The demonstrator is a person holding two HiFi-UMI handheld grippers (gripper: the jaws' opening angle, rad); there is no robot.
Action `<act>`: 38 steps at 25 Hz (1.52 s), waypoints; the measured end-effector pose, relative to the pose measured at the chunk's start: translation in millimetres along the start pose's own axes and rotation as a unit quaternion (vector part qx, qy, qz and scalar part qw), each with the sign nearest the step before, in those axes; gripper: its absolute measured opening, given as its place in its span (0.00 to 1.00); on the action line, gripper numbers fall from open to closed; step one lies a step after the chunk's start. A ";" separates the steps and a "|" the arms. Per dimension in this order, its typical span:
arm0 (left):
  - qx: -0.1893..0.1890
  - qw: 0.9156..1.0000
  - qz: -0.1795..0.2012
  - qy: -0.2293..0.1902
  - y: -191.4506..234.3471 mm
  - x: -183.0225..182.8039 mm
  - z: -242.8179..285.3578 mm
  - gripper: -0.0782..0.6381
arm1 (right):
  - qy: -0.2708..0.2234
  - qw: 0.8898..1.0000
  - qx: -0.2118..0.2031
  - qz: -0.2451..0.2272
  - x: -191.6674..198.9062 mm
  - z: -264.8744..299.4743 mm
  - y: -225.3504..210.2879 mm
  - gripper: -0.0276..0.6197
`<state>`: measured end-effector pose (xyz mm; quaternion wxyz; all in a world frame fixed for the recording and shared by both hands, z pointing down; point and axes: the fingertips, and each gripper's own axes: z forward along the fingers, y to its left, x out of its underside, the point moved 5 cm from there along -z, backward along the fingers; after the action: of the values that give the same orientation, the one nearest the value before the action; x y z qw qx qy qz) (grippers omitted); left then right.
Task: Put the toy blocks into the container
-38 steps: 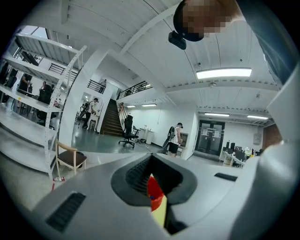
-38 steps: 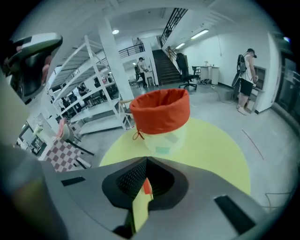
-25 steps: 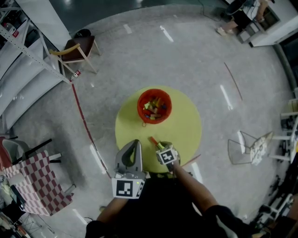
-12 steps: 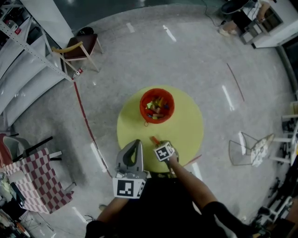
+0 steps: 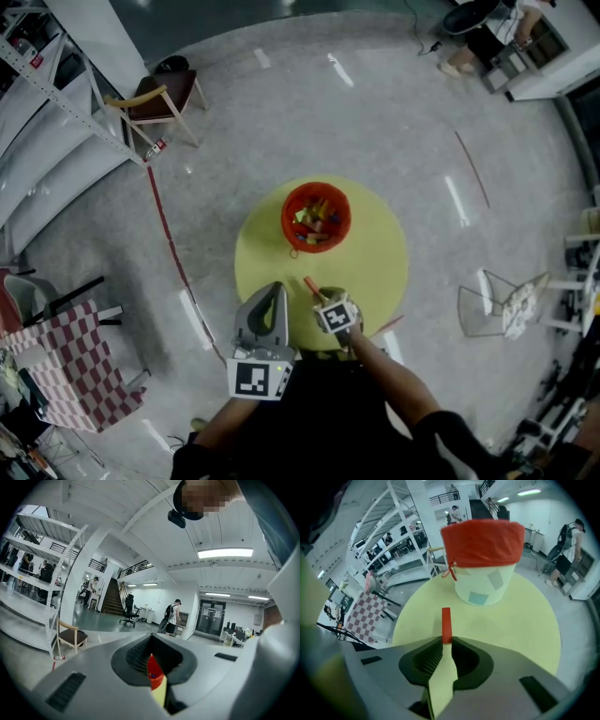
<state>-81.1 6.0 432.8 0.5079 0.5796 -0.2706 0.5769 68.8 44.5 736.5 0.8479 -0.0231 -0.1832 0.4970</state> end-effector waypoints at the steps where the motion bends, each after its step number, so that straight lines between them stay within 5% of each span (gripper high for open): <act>1: 0.000 1.000 0.000 -0.001 0.2 -0.6 0.7 0.11 | -0.019 1.000 -0.003 -0.005 -7.9 -11.0 2.6 0.13; 7: 0.001 1.000 0.006 -0.002 2.4 -1.5 2.5 0.11 | -0.145 0.988 0.002 -0.042 -61.9 -82.9 13.9 0.13; 15: 0.000 1.000 0.008 -0.003 1.1 -0.3 1.8 0.11 | -0.301 0.951 0.049 -0.048 -146.5 -153.2 -8.5 0.13; 26: -0.005 1.000 0.007 0.002 3.6 1.7 -2.5 0.11 | -0.223 0.972 0.075 0.020 -143.6 -100.9 -47.5 0.13; 34: 0.001 1.000 0.007 0.003 2.1 4.3 -1.2 0.11 | -0.282 0.956 0.078 0.032 -130.1 -128.2 -48.4 0.13; 38: 0.008 1.000 0.006 0.003 -0.9 4.2 2.2 0.11 | -0.305 0.948 0.078 0.039 -104.0 -129.3 -47.1 0.04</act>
<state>-78.6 5.4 436.9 0.5003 0.5801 -0.2678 0.5843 105.7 -49.4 596.5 0.7306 0.1886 -0.3923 0.5261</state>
